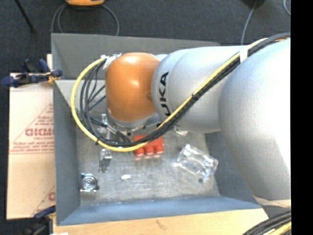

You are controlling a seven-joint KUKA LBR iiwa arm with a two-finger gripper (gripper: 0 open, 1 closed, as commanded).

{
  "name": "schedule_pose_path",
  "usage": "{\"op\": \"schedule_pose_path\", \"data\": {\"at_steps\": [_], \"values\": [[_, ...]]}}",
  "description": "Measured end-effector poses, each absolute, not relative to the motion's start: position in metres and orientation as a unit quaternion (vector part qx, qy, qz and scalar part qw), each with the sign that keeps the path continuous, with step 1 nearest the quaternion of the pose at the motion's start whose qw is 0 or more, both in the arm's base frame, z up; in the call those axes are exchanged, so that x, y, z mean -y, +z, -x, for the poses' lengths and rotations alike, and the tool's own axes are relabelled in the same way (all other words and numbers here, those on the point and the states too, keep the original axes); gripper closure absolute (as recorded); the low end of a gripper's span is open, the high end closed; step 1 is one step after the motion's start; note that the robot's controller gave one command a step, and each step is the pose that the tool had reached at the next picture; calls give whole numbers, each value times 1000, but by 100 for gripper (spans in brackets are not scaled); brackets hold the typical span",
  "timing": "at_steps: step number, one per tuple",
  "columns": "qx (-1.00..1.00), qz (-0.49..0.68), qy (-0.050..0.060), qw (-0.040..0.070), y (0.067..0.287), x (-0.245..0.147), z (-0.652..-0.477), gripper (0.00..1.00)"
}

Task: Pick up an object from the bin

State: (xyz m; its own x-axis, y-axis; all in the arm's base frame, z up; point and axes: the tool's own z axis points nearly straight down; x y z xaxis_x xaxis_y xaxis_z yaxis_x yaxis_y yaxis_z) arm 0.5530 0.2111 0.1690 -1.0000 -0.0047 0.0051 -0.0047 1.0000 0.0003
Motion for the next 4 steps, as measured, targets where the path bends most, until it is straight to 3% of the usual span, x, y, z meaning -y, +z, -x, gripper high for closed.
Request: {"op": "schedule_pose_path", "data": {"at_steps": [1, 2, 3, 4], "values": [[990, -142, -1, -4, 233, -207, -559, 0], [982, -187, 1, 0, 113, -150, -631, 0], [969, -247, 1, -1, 83, -82, -647, 0], [922, -388, 0, -6, 76, -22, -653, 0]]}}
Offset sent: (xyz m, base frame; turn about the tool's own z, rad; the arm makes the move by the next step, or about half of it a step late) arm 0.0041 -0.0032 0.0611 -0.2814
